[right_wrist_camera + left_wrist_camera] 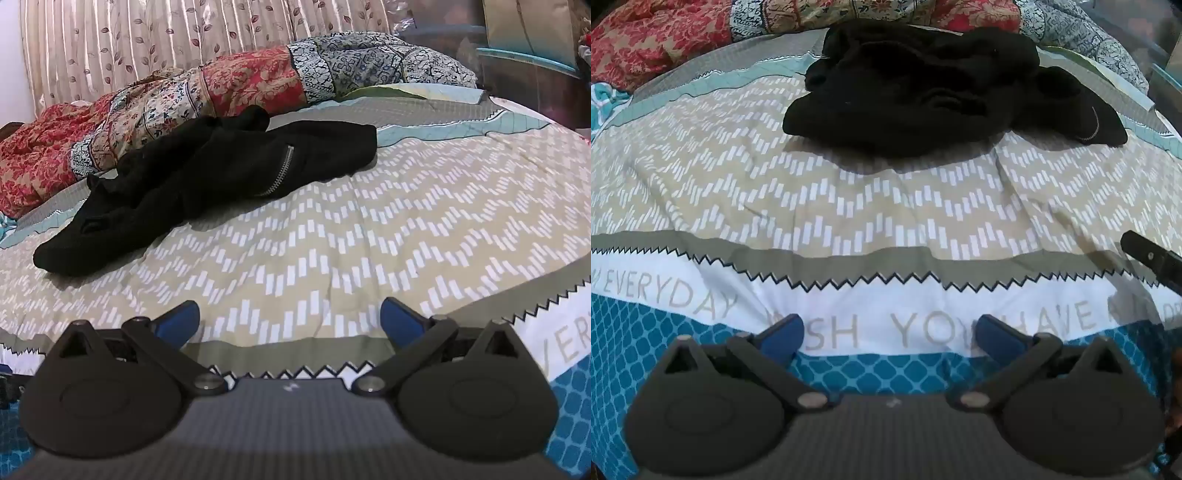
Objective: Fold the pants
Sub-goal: 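Reach both grippers toward the crumpled black pants and grasp the waistband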
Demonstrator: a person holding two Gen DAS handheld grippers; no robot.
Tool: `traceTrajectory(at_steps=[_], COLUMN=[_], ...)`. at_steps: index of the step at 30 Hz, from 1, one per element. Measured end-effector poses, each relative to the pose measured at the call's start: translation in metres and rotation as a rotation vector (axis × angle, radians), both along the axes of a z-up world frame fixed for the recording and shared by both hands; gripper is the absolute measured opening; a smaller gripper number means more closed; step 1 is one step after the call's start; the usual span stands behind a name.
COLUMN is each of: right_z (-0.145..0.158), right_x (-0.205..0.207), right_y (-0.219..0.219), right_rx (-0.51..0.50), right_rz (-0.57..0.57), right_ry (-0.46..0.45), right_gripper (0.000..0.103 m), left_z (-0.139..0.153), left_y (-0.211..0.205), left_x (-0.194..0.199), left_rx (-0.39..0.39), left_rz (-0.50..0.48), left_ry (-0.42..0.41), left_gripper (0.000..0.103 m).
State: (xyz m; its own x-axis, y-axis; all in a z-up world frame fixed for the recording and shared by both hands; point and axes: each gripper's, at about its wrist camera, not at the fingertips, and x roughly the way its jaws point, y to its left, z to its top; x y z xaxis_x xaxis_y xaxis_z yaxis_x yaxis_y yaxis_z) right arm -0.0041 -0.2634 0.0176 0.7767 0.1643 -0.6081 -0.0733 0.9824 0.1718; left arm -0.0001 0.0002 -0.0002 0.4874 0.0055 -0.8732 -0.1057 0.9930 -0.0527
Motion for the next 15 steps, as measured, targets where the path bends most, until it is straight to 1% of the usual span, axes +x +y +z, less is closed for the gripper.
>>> traceTrajectory(at_steps=[2,3,4,5,6,8,10,11,13,15], right_z=[0.000,0.000,0.000,0.000,0.000,0.001,0.001,0.001,0.001,-0.002], right_x=[0.000,0.000,-0.001,-0.001,-0.001,-0.002,-0.003,-0.002,-0.003,-0.004], right_y=[-0.001,-0.001,-0.002,-0.003,-0.005,-0.009,-0.007,-0.006,-0.007,-0.011], right_rx=[-0.001,0.005,0.013,0.022,0.034,0.055,0.067,0.073,0.088,0.102], right_rz=[0.000,-0.001,-0.002,-0.003,-0.005,-0.008,-0.011,-0.013,-0.015,-0.014], right_ry=[0.007,0.005,0.003,0.001,-0.001,-0.006,-0.016,-0.019,-0.025,-0.030], right_gripper=[0.103,0.103,0.103,0.103,0.103,0.103,0.103,0.103,0.103,0.103], left_z=[0.000,0.001,0.002,0.007,0.014,0.028,0.043,0.048,0.047,0.036], left_y=[0.001,0.001,-0.006,0.001,0.010,0.031,0.057,0.068,0.089,0.102], left_x=[-0.003,-0.004,-0.002,0.003,0.010,0.019,0.043,0.057,0.092,0.123], left_rx=[-0.002,0.009,0.046,0.015,-0.025,-0.088,-0.132,-0.160,-0.269,-0.366], left_rz=[0.004,-0.017,-0.056,-0.068,-0.052,0.029,0.127,0.167,0.224,0.270], left_ry=[-0.028,-0.030,-0.004,0.022,0.034,-0.034,-0.091,-0.104,-0.109,-0.077], left_gripper=[0.103,0.103,0.103,0.103,0.103,0.103,0.103,0.103,0.103,0.103])
